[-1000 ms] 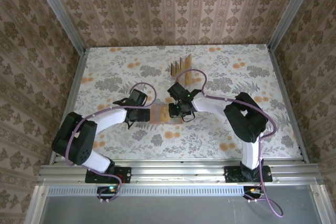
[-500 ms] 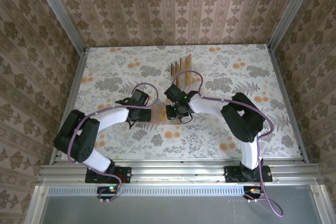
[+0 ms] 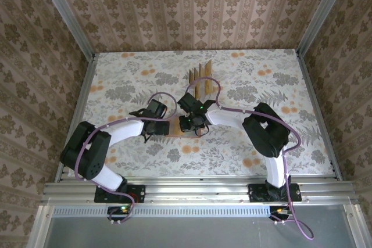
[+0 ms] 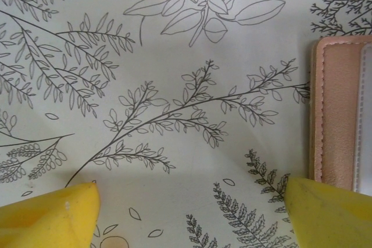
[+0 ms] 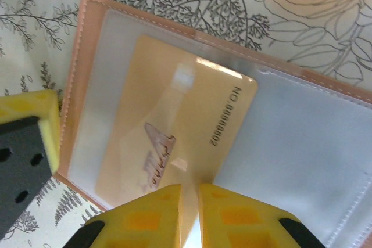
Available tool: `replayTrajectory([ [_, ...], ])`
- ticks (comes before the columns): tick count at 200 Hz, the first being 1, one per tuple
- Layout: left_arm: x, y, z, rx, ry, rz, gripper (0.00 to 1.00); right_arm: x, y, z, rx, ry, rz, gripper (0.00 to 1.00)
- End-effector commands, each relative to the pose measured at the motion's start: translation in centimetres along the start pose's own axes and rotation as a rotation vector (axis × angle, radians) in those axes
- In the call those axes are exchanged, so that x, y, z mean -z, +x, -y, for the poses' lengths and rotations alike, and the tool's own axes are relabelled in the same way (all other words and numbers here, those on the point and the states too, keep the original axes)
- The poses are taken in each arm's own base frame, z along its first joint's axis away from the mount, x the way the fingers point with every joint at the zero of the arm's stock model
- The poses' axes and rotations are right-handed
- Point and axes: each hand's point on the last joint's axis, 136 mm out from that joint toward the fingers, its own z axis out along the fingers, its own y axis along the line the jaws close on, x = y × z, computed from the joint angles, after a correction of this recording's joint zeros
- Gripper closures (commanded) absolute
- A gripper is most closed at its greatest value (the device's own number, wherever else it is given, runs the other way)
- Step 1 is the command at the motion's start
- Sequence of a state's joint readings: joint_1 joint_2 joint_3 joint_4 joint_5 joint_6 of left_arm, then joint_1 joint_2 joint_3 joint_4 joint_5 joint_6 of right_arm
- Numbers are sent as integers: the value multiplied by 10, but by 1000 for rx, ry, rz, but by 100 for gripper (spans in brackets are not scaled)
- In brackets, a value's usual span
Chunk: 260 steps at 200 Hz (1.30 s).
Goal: Put the credit cards into the card holder
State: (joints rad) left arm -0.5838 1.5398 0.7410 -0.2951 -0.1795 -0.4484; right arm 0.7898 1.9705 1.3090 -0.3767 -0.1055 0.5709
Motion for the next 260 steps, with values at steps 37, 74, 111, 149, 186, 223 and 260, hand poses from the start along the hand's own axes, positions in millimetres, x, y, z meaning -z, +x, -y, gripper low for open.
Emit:
replayTrajectory([
  [37, 0, 6, 7, -15, 24, -22, 16, -5, 2, -10, 22, -7, -36, 83],
  [74, 10, -4, -6, 9, 1, 6, 15, 10, -9, -5, 18, 6, 2, 83],
  [111, 11, -9, -20, 30, -16, 3, 15, 17, -16, 5, 1, 20, 19, 83],
  [149, 4, -9, -20, 29, -17, -12, 15, 11, -15, 14, -15, 34, 11, 84],
  [186, -3, -7, -17, 27, -8, -25, 15, 4, -14, 12, -18, 23, -3, 84],
  [223, -7, -6, -12, 19, 5, -33, 16, -3, -13, 8, -21, 10, -14, 84],
  [260, -12, -4, -6, 10, 15, -37, 16, -8, -12, 2, -13, 0, -24, 85],
])
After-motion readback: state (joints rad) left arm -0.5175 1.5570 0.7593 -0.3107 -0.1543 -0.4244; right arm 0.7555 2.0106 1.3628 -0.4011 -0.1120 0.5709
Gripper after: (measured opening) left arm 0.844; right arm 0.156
